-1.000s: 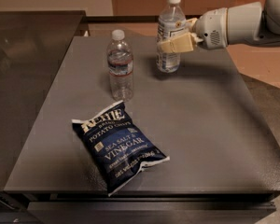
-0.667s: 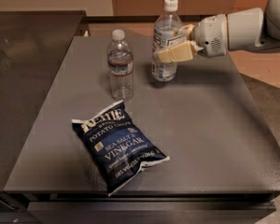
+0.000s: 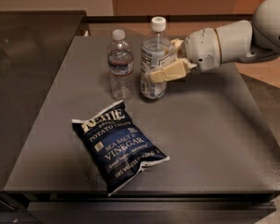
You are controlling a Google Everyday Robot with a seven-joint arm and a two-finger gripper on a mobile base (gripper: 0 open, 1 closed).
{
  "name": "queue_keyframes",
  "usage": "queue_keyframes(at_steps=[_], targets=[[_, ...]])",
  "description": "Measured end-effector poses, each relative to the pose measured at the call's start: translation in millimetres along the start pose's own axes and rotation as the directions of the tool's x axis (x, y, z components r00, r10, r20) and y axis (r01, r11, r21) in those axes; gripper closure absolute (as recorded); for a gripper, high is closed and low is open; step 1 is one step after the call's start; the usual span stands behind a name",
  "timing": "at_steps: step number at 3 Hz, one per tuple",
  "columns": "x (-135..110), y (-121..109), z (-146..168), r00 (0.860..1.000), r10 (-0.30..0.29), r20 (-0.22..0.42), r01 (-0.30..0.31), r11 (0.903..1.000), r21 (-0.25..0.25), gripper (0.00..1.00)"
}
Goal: Move blue plastic bottle near water bottle
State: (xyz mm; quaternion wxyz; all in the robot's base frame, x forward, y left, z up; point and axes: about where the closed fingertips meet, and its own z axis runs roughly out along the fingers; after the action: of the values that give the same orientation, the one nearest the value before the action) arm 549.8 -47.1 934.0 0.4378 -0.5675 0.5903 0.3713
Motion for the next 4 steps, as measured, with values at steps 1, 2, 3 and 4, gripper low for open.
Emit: queue_keyframes(at_steps=[1, 2, 3, 4], targets=[[7, 15, 11, 1.000, -0.022, 0.005, 0.022, 0.9977, -0.064, 0.82], [16, 21, 17, 1.000, -0.023, -0.002, 0.023, 0.9953, -0.094, 0.59], [22, 22, 20, 1.000, -0.025, -0.019, 0.022, 0.9942, -0.105, 0.36], [26, 19, 18, 0.999, -0.022, -0.045, 0.018, 0.9944, -0.104, 0.12]])
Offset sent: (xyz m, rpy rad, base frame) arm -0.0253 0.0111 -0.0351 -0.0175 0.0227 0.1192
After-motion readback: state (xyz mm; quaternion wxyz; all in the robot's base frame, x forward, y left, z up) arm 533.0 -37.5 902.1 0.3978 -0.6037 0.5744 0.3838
